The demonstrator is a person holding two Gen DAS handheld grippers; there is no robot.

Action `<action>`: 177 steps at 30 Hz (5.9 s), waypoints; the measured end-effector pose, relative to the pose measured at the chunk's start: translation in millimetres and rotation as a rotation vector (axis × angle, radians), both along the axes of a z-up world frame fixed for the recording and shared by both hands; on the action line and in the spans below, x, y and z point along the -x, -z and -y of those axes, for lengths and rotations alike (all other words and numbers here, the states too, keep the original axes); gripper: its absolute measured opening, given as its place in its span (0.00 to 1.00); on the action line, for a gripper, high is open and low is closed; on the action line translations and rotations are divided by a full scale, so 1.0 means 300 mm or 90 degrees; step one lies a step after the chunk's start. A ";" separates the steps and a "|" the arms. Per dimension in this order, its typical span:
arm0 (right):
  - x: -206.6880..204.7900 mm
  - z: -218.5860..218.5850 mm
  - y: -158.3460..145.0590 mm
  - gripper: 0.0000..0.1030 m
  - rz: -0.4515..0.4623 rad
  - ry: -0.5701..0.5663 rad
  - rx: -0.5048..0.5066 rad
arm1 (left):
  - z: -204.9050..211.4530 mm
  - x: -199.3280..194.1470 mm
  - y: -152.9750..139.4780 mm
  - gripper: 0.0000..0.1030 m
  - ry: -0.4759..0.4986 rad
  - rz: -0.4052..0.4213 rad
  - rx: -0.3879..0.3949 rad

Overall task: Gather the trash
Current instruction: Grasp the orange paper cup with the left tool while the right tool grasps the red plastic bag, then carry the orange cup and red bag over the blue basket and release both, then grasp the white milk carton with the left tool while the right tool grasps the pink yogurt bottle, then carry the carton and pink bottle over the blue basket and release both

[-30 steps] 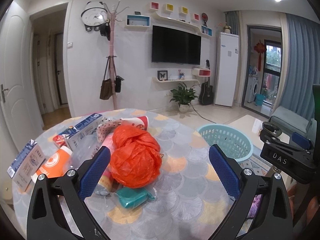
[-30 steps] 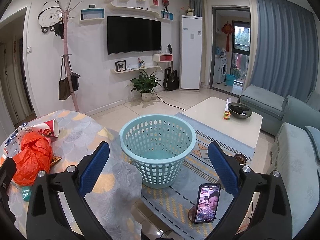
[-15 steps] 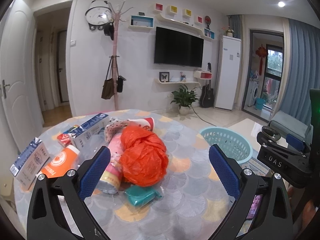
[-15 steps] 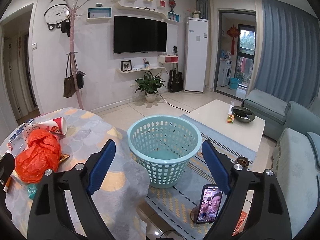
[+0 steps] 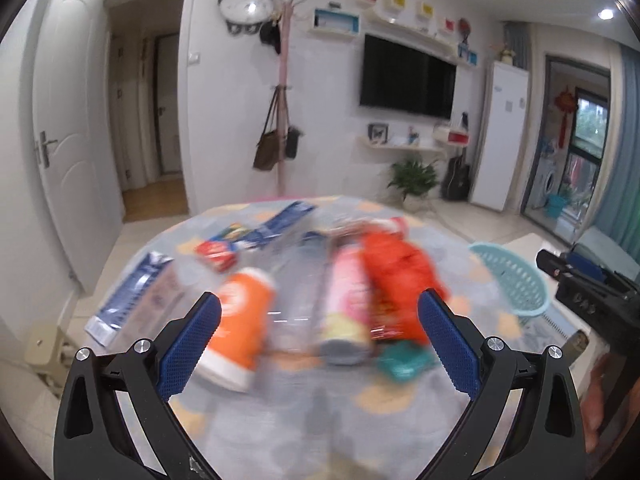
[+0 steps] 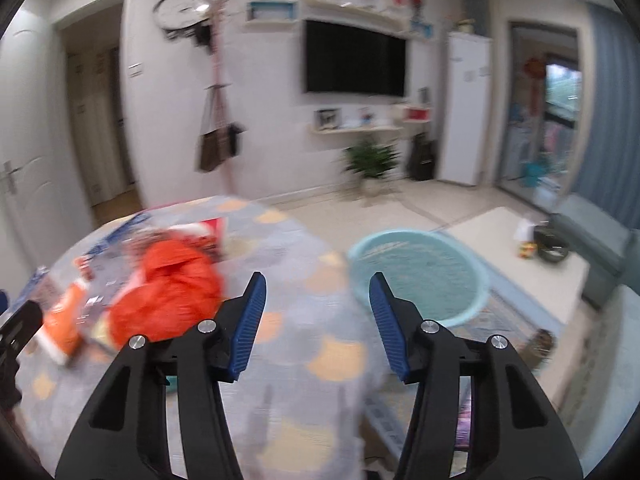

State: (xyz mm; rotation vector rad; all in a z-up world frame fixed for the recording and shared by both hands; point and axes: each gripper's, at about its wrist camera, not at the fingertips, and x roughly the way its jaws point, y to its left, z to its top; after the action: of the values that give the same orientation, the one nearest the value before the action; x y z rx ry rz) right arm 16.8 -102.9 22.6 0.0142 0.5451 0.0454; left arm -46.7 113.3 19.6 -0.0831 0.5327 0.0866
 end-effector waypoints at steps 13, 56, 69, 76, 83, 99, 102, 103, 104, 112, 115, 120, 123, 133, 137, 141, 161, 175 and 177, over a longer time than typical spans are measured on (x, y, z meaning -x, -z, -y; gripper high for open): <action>-0.237 -0.269 0.122 0.67 -0.175 -0.183 -0.062 | -0.375 -0.246 0.166 0.91 0.087 -0.187 0.118; -0.284 0.047 -0.001 0.29 -0.080 -0.106 -0.139 | -0.023 -0.231 -0.087 0.79 0.117 -0.073 0.011; -0.475 0.499 0.150 0.29 -0.126 0.118 -0.121 | 0.539 -0.638 -0.080 0.80 0.276 -0.104 0.013; -0.587 0.651 0.350 0.31 -0.232 0.187 -0.161 | 0.749 -0.836 0.096 0.80 0.314 -0.189 0.023; -0.631 0.718 0.422 0.47 -0.267 0.216 -0.170 | 0.856 -0.944 0.192 0.83 0.317 -0.225 0.028; -0.473 0.590 0.190 0.52 -0.174 0.127 -0.144 | 0.681 -0.690 -0.015 0.83 0.301 -0.124 0.071; -0.423 0.480 0.109 0.52 -0.142 0.074 -0.125 | 0.580 -0.600 -0.071 0.83 0.274 -0.094 0.080; -0.401 0.428 0.079 0.52 -0.131 0.048 -0.119 | 0.546 -0.573 -0.082 0.83 0.264 -0.089 0.082; -0.385 0.385 0.056 0.52 -0.123 0.027 -0.116 | 0.500 -0.538 -0.098 0.83 0.249 -0.082 0.087; -0.287 0.029 -0.045 0.52 -0.103 -0.128 -0.100 | 0.147 -0.333 -0.139 0.83 0.105 -0.062 0.070; -0.278 -0.079 -0.038 0.52 -0.116 -0.167 -0.095 | -0.009 -0.266 -0.126 0.83 0.038 -0.069 0.057; -0.267 -0.274 -0.003 0.52 -0.151 -0.232 -0.089 | -0.241 -0.203 -0.069 0.84 -0.044 -0.109 0.038; -0.271 -0.377 0.036 0.52 -0.184 -0.265 -0.083 | -0.348 -0.191 -0.010 0.84 -0.086 -0.146 0.028; -0.375 -0.490 0.196 0.52 -0.319 -0.247 -0.108 | -0.491 -0.224 0.197 0.85 -0.093 -0.249 0.049; -0.373 -0.517 0.218 0.52 -0.337 -0.253 -0.101 | -0.498 -0.243 0.244 0.84 -0.105 -0.269 0.033; -0.383 -0.557 0.257 0.52 -0.371 -0.258 -0.106 | -0.485 -0.260 0.266 0.82 -0.094 -0.275 0.030; -0.310 -0.414 0.076 0.45 -0.266 -0.248 -0.150 | -0.397 -0.163 0.100 0.54 -0.047 -0.147 0.062; -0.319 -0.084 -0.090 0.45 -0.141 -0.162 -0.186 | -0.041 -0.314 -0.081 0.54 0.060 -0.069 0.052; -0.328 -0.028 -0.096 0.45 -0.132 -0.141 -0.188 | 0.026 -0.349 -0.089 0.54 0.077 -0.068 0.047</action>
State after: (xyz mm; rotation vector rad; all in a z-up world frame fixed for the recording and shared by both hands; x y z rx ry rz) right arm 115.2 -94.6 51.4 0.2496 0.7419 0.3434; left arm 58.0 105.5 46.3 -0.1178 0.6467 -0.0476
